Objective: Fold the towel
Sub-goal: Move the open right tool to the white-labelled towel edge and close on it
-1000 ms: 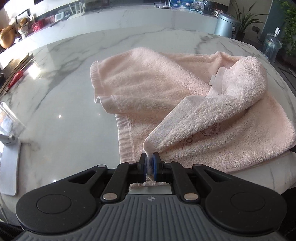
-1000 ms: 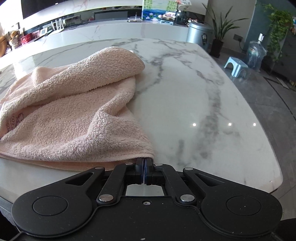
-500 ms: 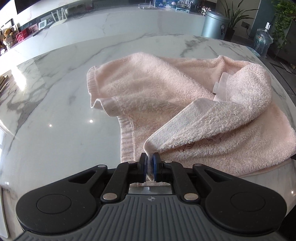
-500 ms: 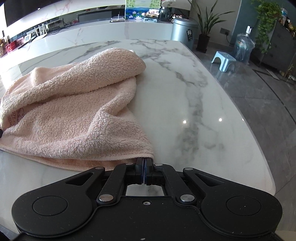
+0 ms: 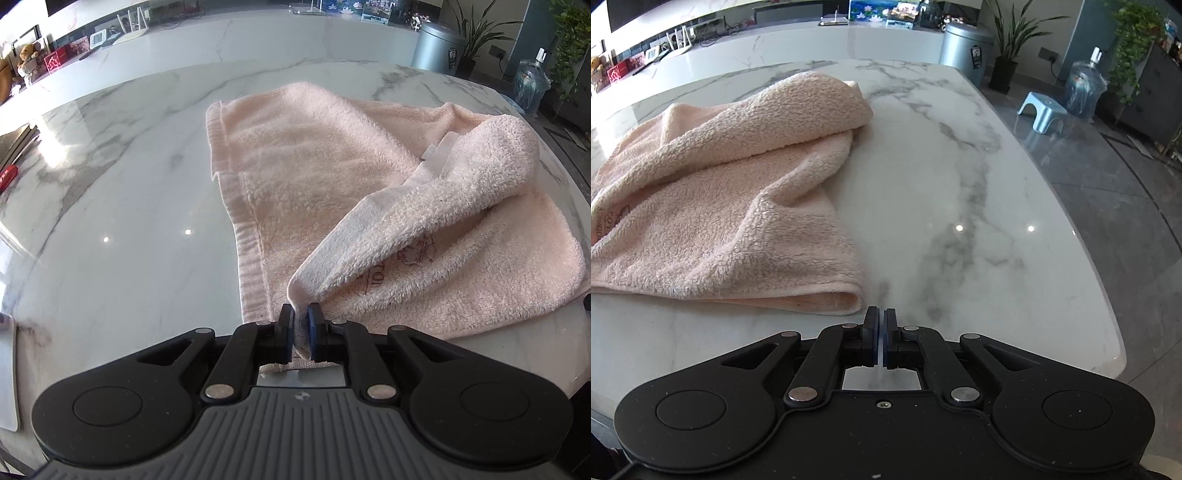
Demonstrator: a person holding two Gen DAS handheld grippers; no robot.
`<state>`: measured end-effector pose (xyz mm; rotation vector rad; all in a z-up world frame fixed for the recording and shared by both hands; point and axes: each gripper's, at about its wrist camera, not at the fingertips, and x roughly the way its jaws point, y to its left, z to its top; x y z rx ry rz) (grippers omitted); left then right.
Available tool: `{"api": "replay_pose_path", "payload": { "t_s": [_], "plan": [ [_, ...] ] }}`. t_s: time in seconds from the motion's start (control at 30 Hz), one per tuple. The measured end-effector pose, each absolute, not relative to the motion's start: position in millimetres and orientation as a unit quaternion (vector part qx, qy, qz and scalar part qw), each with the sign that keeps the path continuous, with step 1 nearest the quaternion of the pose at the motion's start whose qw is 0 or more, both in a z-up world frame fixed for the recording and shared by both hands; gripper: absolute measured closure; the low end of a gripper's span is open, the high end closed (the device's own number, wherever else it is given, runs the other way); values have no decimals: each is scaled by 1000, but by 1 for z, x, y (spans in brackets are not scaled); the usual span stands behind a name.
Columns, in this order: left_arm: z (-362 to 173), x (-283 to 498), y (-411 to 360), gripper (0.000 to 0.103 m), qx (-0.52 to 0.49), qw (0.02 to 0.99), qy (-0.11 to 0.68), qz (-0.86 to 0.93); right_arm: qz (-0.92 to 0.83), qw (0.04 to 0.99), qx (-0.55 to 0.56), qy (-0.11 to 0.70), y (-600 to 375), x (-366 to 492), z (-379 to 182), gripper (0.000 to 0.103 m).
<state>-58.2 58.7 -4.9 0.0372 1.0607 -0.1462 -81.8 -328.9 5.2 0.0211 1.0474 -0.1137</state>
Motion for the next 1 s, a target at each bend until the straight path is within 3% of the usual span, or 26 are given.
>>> {"api": "replay_pose_path", "payload": {
  "t_s": [0.13,0.23,0.4,0.57,1.0],
  "plan": [
    [-5,-65,64,94,11,858,510,-66,-37,862,17,505,-333,-81,17,103],
    [-5,-71,73,94,-1,857,512,-68,-10,863,4,506,-338,-74,35,95],
    [-3,-73,81,94,-19,854,516,-70,91,855,-60,508,-337,-27,81,94],
    [-2,-76,81,94,-11,853,517,-73,192,831,-138,504,-318,33,115,77],
    [0,-73,71,94,45,847,522,-92,353,722,-293,517,-243,152,89,74]
  ]
}}
